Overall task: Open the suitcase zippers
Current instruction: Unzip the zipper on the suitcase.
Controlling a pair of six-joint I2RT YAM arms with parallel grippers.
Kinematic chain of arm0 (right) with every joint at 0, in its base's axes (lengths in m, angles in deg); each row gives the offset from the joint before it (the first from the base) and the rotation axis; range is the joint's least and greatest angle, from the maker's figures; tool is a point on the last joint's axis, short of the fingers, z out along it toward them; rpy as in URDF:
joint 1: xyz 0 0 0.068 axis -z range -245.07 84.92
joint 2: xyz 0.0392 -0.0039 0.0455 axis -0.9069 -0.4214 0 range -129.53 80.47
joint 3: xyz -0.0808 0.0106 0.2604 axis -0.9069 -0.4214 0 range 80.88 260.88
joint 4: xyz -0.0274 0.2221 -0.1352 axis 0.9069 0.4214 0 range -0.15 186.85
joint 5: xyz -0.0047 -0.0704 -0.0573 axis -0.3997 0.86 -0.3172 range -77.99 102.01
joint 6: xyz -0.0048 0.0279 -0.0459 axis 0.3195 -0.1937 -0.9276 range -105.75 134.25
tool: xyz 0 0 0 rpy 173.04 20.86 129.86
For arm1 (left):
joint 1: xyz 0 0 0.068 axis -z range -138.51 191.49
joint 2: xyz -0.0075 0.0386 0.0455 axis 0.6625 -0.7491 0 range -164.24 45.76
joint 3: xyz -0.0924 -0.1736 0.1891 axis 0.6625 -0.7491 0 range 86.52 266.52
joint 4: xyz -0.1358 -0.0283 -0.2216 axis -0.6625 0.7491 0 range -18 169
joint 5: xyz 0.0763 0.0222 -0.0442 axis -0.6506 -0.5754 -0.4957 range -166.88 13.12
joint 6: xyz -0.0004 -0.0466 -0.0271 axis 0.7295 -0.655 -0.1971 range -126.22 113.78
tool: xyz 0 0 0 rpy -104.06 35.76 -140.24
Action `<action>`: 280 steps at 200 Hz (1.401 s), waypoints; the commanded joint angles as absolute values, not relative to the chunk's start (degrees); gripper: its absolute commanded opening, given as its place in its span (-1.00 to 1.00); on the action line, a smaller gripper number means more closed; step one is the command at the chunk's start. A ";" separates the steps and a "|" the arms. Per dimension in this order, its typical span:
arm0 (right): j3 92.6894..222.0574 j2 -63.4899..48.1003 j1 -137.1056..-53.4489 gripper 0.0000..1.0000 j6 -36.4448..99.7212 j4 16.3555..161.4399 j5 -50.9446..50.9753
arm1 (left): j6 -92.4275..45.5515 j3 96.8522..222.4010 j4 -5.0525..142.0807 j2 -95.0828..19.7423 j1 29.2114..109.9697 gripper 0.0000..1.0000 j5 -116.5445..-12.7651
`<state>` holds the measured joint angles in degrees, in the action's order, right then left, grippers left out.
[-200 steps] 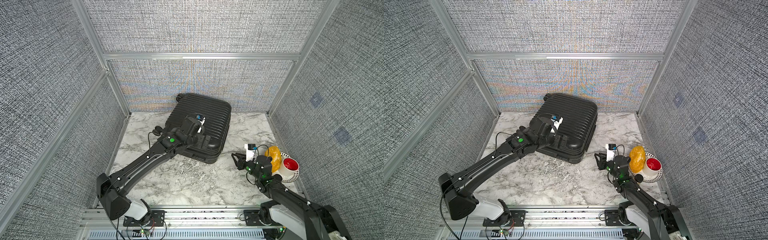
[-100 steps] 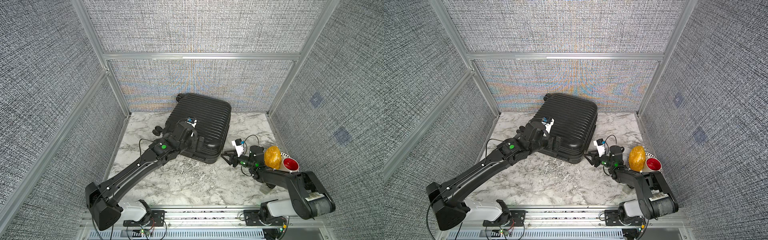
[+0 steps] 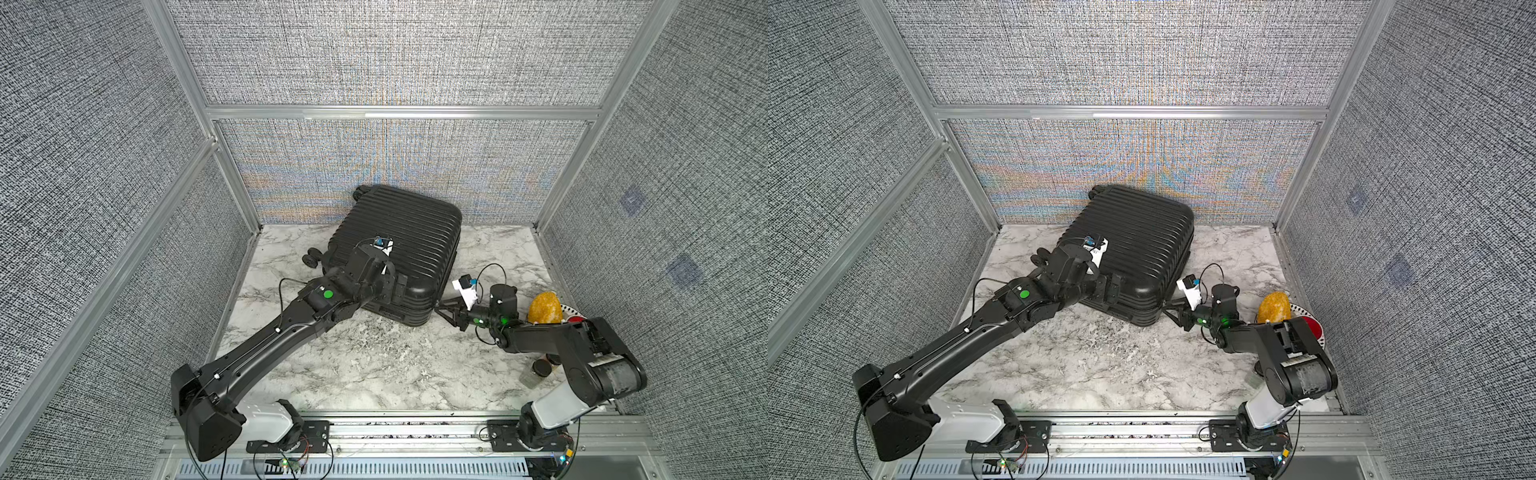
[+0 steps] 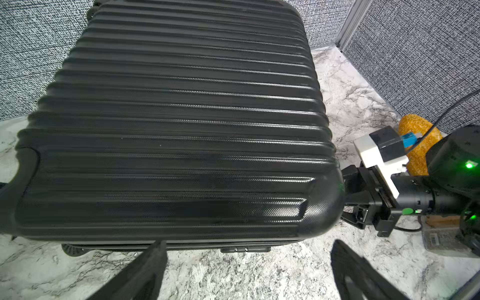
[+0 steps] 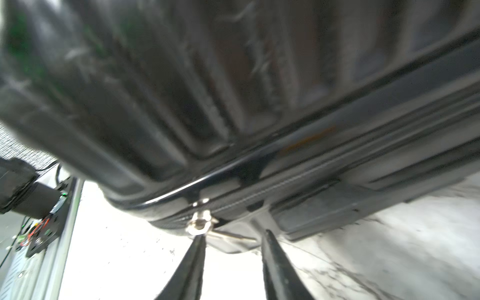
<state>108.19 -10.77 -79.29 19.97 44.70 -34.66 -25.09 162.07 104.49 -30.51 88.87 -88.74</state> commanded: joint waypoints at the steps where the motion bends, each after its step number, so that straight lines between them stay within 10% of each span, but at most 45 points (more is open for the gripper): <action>1: 107.39 -10.61 -81.07 -0.29 22.22 39.31 -33.39 | -24.68 161.69 104.16 -29.85 88.74 0.99 -89.79; 152: 104.42 -8.57 -86.62 -1.00 26.15 35.62 -20.80 | -24.69 160.58 104.77 -28.55 88.78 0.99 -91.47; 280: 99.89 -0.99 -99.75 -1.00 31.31 35.75 -10.47 | -18.55 160.54 106.78 -31.08 90.98 0.98 -85.68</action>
<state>99.91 -1.35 -99.64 29.46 38.63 -12.52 -20.17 159.80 105.62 -29.68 89.70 -87.91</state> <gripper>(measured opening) 0.050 0.994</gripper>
